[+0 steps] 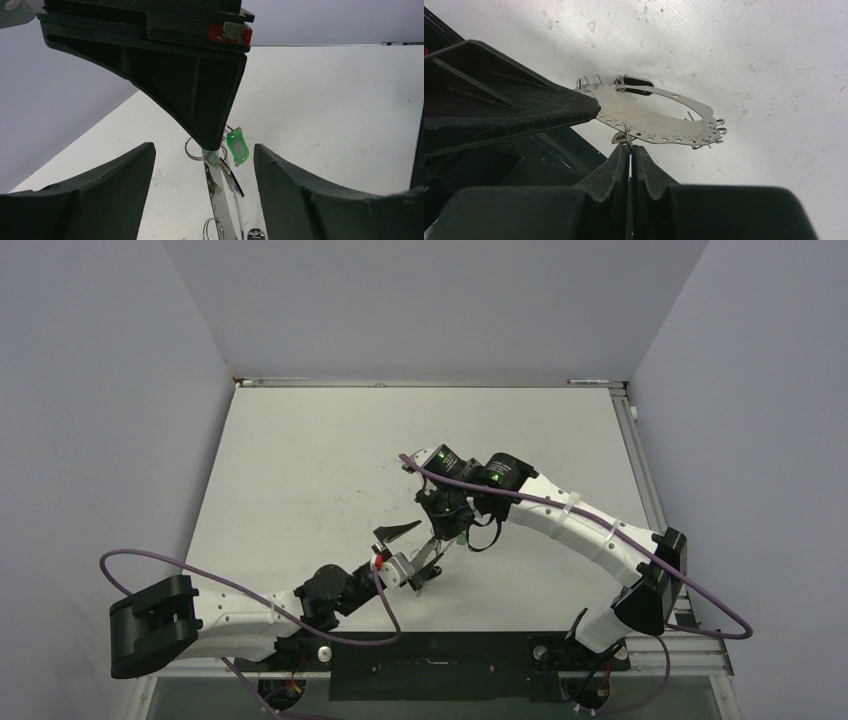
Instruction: Put the keys on the keyring
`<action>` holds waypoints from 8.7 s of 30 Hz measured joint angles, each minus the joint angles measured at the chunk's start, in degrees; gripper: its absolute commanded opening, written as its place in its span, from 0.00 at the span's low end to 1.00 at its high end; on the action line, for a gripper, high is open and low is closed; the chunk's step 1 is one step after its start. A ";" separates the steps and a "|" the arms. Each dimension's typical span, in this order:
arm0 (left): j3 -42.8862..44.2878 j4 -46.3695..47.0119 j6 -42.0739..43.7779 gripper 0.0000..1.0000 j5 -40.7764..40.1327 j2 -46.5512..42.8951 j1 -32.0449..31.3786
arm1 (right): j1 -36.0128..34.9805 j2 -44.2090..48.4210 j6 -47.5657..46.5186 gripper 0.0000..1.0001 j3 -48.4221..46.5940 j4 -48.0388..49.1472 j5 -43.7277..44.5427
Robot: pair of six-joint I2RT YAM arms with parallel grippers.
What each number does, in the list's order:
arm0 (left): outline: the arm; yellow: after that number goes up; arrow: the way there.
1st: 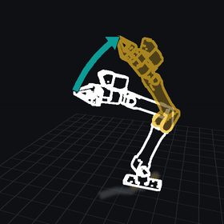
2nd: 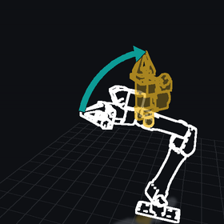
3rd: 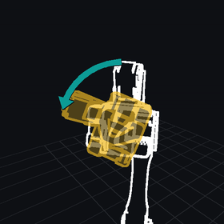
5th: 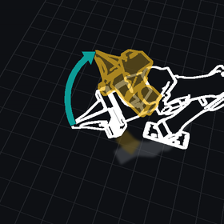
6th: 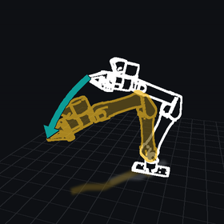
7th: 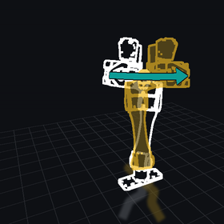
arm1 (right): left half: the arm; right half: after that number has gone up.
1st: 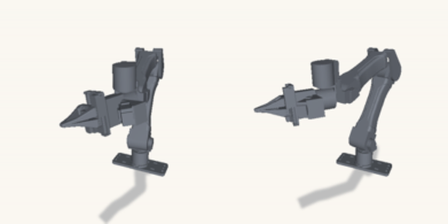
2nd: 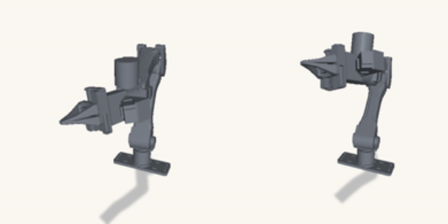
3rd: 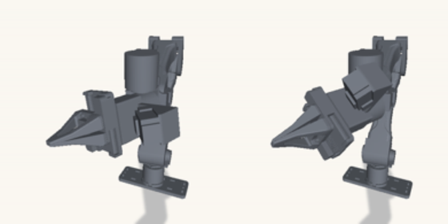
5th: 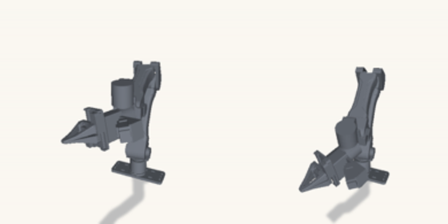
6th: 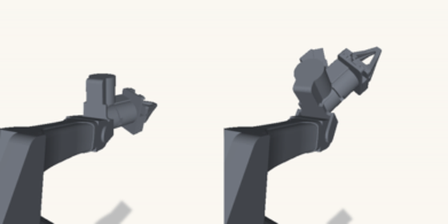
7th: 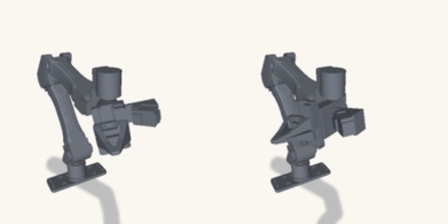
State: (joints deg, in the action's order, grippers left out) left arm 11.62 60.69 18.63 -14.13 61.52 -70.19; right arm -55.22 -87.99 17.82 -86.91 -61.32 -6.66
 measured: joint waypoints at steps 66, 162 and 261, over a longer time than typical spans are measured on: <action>4.52 2.03 14.67 0.00 0.61 8.87 -0.13 | -1.51 0.02 2.34 0.26 -4.39 -5.07 0.31; -3.08 -0.68 0.85 0.71 9.84 -13.75 4.13 | -3.43 3.67 6.12 0.05 -4.24 4.66 11.65; 5.88 2.54 2.54 0.31 -4.44 -0.39 1.88 | -5.25 3.76 11.65 0.05 -11.04 1.22 8.81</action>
State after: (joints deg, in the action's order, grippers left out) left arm 17.50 63.22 21.17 -18.57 61.12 -68.31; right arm -60.47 -84.23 29.47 -97.95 -60.10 2.15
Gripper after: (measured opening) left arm 0.312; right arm 0.065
